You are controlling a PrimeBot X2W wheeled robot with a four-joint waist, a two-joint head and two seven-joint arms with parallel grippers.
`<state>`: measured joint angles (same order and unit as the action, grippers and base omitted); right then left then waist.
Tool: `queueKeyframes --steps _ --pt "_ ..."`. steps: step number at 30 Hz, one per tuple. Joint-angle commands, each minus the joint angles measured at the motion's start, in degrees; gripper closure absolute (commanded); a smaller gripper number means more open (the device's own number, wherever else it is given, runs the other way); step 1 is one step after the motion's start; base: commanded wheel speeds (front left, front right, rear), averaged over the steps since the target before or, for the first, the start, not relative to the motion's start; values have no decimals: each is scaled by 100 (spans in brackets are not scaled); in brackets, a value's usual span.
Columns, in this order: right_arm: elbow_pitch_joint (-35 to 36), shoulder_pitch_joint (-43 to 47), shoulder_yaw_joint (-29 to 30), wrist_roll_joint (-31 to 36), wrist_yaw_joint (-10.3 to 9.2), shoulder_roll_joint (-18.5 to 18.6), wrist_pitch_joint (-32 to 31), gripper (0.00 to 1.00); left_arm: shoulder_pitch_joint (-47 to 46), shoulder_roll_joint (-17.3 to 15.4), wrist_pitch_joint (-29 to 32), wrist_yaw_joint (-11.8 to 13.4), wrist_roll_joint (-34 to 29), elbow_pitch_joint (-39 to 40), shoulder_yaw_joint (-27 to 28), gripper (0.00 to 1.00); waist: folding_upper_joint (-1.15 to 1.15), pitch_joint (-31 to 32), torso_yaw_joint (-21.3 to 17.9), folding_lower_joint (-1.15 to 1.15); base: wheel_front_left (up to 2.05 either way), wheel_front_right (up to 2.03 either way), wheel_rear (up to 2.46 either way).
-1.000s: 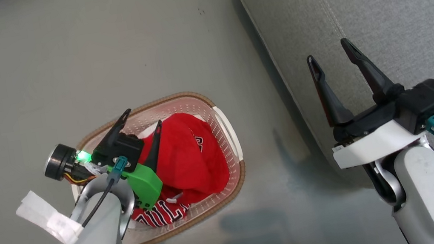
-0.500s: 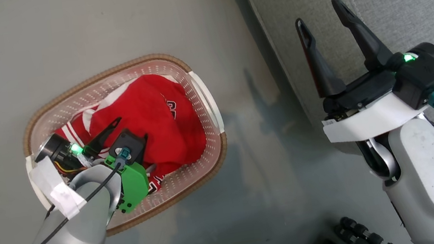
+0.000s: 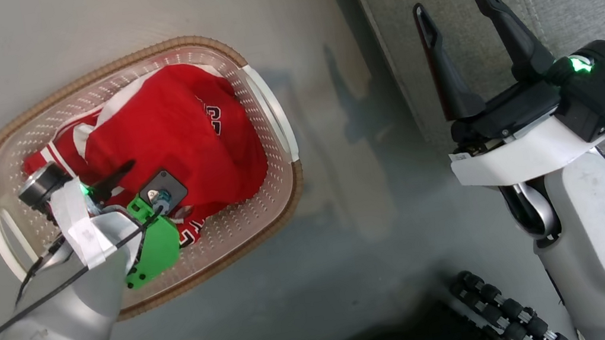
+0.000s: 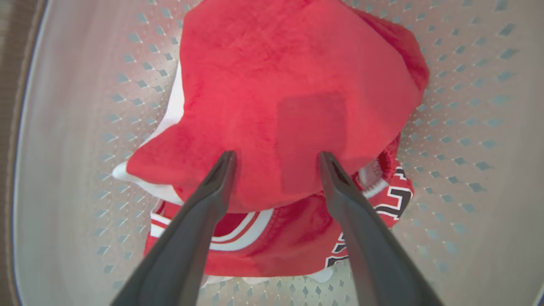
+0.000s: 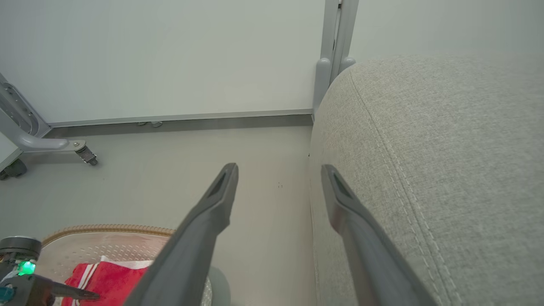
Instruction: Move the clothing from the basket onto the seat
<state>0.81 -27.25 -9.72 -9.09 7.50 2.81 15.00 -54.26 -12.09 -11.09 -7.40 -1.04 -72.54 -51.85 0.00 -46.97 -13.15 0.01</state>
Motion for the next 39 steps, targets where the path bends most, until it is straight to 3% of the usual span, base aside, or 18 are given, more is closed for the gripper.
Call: queueKeyframes --steps 1,18,28,29,31,39 --pt "47 -63 23 -37 -2 15 28 0 -144 -59 72 -8 29 -29 -97 0 0 -147 -13 -1 0 0 0" --pt "370 -120 59 -24 -2 15 28 0 -719 41 626 -8 477 -119 -1281 0 0 -732 -8 -1 0 0 0" --pt "501 -91 93 43 -2 15 28 0 -940 25 1426 -6 995 -135 -1863 0 0 -889 53 -1 0 0 0" --pt "514 -93 96 57 -2 15 28 0 -943 41 1511 -2 1037 -135 -1935 51 0 -895 65 -1 0 0 0" --pt "521 -101 87 58 -2 15 28 0 -946 62 1571 -2 1033 -135 -2007 100 0 -897 71 -1 0 0 0" --pt "489 -148 104 105 -2 15 28 0 -947 160 1390 -2 1109 -7 -2127 100 0 -797 132 -1 0 0 0"
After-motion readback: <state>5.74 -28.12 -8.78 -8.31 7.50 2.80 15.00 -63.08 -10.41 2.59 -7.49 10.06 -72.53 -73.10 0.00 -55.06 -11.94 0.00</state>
